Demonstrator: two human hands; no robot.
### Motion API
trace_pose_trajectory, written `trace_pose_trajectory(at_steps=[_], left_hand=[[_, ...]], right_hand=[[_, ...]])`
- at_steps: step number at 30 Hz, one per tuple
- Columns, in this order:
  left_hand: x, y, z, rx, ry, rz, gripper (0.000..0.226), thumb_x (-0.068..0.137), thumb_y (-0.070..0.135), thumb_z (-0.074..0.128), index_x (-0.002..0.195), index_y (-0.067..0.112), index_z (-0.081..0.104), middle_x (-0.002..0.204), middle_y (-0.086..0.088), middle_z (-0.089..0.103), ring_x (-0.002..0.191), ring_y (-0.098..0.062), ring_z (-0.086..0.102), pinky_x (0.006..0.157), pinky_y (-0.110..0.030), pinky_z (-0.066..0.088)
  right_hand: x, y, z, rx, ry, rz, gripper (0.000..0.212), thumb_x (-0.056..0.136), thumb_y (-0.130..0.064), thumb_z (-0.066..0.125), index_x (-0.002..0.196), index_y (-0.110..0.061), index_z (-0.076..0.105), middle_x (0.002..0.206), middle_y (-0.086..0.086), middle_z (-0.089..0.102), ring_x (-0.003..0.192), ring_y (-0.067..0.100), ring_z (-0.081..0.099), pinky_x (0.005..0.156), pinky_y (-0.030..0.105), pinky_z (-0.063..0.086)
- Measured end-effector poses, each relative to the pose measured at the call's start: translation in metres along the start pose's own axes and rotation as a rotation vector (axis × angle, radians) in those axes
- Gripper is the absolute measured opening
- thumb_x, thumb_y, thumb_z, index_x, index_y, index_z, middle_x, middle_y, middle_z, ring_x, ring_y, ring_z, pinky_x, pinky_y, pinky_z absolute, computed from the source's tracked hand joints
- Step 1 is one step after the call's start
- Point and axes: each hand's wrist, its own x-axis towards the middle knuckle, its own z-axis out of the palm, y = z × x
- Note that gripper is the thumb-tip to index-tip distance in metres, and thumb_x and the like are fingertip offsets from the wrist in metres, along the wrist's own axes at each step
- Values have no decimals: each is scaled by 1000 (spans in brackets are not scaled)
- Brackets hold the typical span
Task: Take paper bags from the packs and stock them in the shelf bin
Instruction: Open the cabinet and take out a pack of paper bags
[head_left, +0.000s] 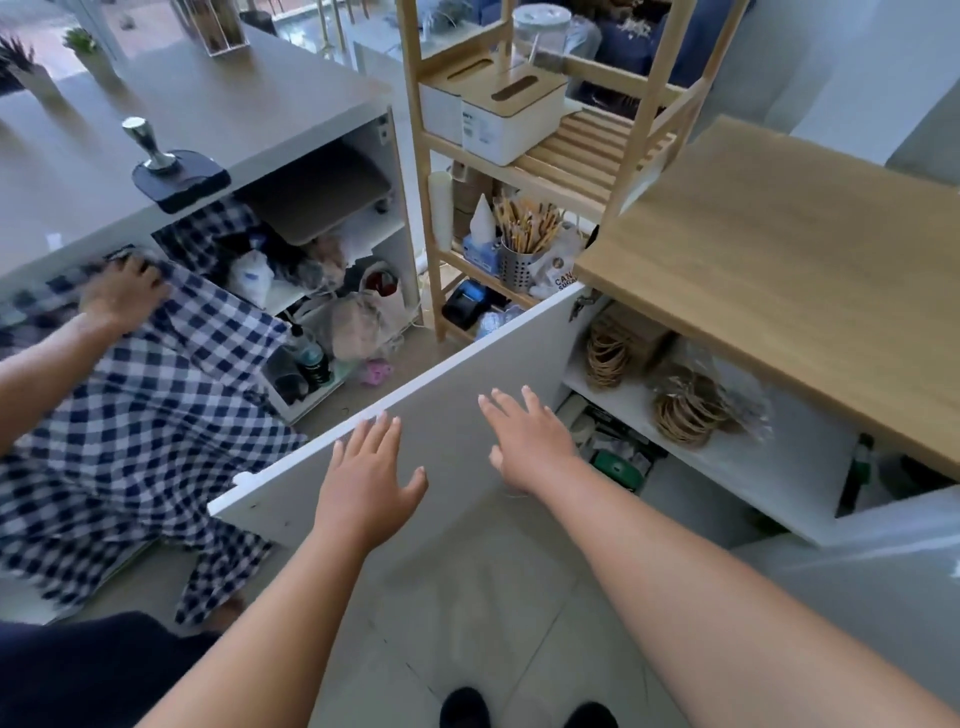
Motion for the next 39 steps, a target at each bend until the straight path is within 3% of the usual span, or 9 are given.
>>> trace_pose_trajectory(at_steps=[10, 18, 31, 35, 39], left_hand=[[36, 108, 12, -51, -57, 286, 73, 95, 45, 48, 157, 20, 19, 165, 4, 16, 152, -21, 8, 123, -39, 13], [68, 190, 35, -55, -171, 352, 70, 97, 46, 48, 156, 18, 21, 163, 1, 21, 150, -23, 16, 118, -39, 26], [126, 278, 73, -237, -348, 275, 66, 97, 42, 49, 154, 19, 24, 159, -2, 29, 145, -22, 28, 114, -38, 29], [163, 298, 98, -365, -416, 198, 67, 95, 43, 52, 154, 23, 27, 155, -7, 36, 138, -27, 39, 107, -36, 37], [207, 321, 137, -524, -444, 50, 65, 94, 47, 56, 150, 21, 36, 151, -7, 44, 132, -31, 48, 107, -44, 41]], right_hand=[[-57, 105, -3, 198, 31, 345, 64, 99, -33, 43, 156, -26, 16, 164, -3, 14, 149, 30, 11, 115, 48, 28], [-78, 197, 11, 340, 41, 498, 62, 96, -34, 45, 154, -27, 23, 160, -1, 26, 142, 28, 25, 108, 46, 38], [-70, 287, 26, 535, 58, 652, 60, 99, -38, 42, 154, -21, 25, 159, 3, 27, 141, 31, 28, 109, 44, 35], [-54, 314, 43, 702, 128, 787, 61, 100, -41, 45, 153, -18, 28, 159, 8, 28, 143, 33, 28, 112, 42, 32], [-30, 353, 69, 896, 290, 934, 64, 97, -50, 47, 150, -16, 33, 154, 13, 35, 139, 35, 36, 111, 44, 36]])
